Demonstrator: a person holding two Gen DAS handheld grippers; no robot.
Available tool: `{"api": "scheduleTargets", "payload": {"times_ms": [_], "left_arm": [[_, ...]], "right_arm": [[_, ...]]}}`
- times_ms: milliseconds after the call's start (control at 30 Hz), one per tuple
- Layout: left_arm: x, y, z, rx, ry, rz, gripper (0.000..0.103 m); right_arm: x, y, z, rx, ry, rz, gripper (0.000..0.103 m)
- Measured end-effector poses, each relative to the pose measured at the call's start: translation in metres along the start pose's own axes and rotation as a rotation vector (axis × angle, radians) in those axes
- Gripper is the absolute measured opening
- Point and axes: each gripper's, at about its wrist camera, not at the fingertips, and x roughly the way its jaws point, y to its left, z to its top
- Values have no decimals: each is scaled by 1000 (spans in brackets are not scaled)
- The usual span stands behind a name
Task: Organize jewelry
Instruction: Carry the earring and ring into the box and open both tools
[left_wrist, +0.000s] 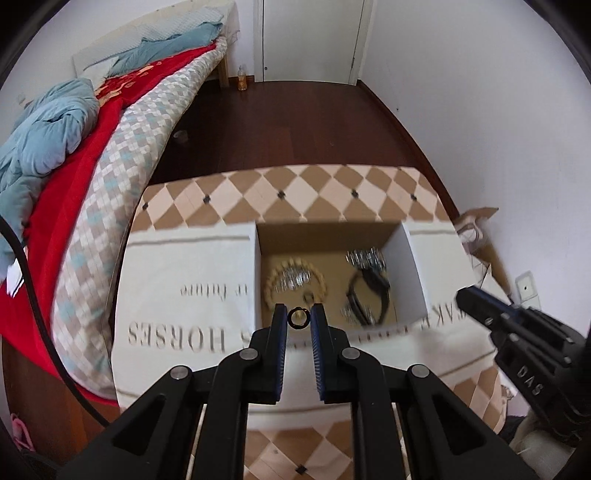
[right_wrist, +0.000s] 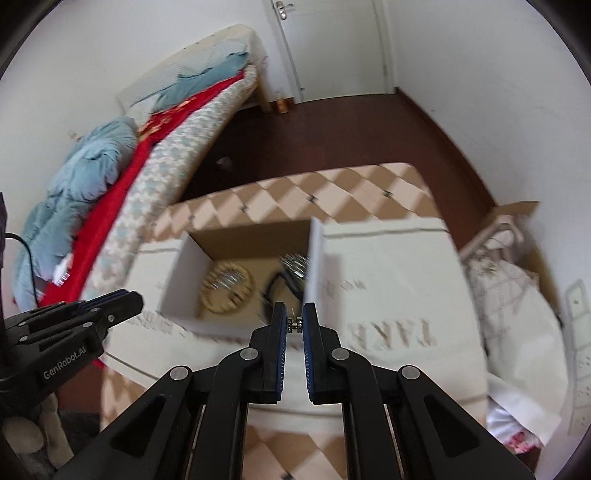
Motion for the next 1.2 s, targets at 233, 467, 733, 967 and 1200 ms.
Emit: {"api": "scheduleTargets", "payload": {"times_ms": [233, 467, 733, 967, 1200], "left_arm": [[42, 18, 42, -12, 104, -59, 10], [69, 32, 68, -55, 174, -88, 11], [62, 42, 78, -86, 144, -75, 61], [50, 53, 68, -78, 108, 59, 97], [42, 53, 39, -45, 90, 198, 102]], "right_arm": [[47, 3, 38, 30, 122, 71, 9], [84, 6, 65, 46, 221, 102, 9], [97, -1, 79, 115, 258, 98, 46], [77, -1, 70, 30, 219, -102, 79], [58, 6, 46, -62, 215, -301, 103]]}}
